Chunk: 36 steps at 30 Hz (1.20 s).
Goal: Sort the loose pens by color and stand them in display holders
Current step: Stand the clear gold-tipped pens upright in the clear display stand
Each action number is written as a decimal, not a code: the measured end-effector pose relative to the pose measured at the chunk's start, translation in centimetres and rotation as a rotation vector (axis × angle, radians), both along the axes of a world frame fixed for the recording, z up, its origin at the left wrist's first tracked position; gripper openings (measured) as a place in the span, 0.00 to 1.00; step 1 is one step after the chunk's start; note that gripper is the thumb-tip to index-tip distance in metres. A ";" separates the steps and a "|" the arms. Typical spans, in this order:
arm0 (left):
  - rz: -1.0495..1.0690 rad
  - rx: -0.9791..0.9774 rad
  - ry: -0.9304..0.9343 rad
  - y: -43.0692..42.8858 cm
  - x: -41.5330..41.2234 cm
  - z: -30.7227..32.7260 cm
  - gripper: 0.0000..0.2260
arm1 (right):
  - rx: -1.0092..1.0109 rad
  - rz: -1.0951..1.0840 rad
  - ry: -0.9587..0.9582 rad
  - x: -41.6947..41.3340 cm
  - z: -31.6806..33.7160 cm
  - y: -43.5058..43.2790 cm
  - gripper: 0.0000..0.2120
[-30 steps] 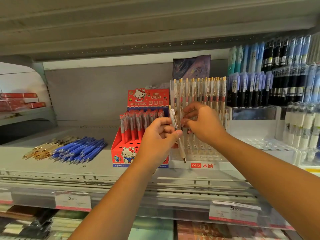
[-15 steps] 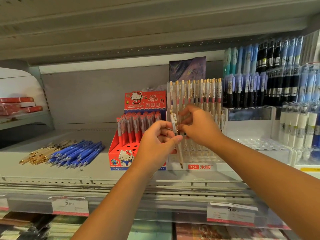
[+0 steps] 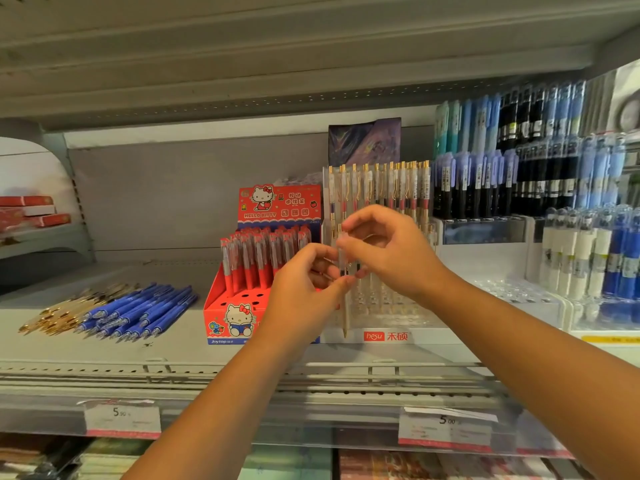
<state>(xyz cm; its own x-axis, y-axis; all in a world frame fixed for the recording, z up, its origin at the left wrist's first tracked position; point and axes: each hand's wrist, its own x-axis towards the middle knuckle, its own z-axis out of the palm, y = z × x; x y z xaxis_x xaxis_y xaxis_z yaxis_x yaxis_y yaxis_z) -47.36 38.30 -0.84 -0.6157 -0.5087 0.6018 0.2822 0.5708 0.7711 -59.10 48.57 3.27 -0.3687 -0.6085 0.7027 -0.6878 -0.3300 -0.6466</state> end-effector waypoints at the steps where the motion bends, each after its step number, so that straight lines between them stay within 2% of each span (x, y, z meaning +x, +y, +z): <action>1: 0.018 -0.029 0.002 0.1 -0.2 0.1 0.12 | 0.005 -0.002 0.012 0.1 0.0 0.3 0.08; 3: 0.043 -0.111 -0.004 0.3 -0.3 0.4 0.13 | 0.003 -0.022 0.000 0.1 -0.1 0.7 0.10; 5: 0.117 -0.288 -0.036 0.1 -0.4 0.8 0.14 | -0.026 -0.031 -0.065 -0.1 0.0 0.9 0.11; 9: 0.334 -0.702 -0.116 -1.7 -0.9 2.5 0.27 | -0.094 -0.103 -0.172 -1.1 0.6 1.2 0.11; 14: 0.420 -0.920 -0.277 -4.0 -2.5 3.7 0.32 | -0.188 -0.194 -0.234 -2.5 1.4 1.0 0.10; 20: 0.404 -0.985 -0.246 -5.9 -3.9 3.0 0.34 | -0.118 -0.229 -0.223 -3.4 0.7 -0.6 0.10; 26: 0.385 -1.028 -0.213 -6.3 -4.1 3.0 0.33 | 0.008 -0.291 -0.059 -3.7 0.0 -1.6 0.10; 30: 0.385 -1.015 -0.208 -6.3 -4.1 2.8 0.32 | 0.183 -0.307 0.072 -3.4 -0.7 -2.2 0.10; 33: 0.394 -1.003 -0.202 -6.2 -4.1 2.5 0.32 | 0.191 -0.314 0.061 -3.5 -1.0 -2.2 0.12; 36: 0.406 -0.995 -0.203 -6.1 -4.1 2.4 0.32 | 0.194 -0.373 0.115 -3.6 -1.1 -2.2 0.08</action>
<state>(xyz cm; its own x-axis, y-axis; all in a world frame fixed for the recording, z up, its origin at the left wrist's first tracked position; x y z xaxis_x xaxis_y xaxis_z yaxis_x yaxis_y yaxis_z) -51.44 32.16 1.59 -0.6465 -0.0382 0.7620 -0.1479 0.9861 -0.0760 -62.70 46.39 2.18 -0.5146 -0.5730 0.6379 -0.8079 0.0748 -0.5846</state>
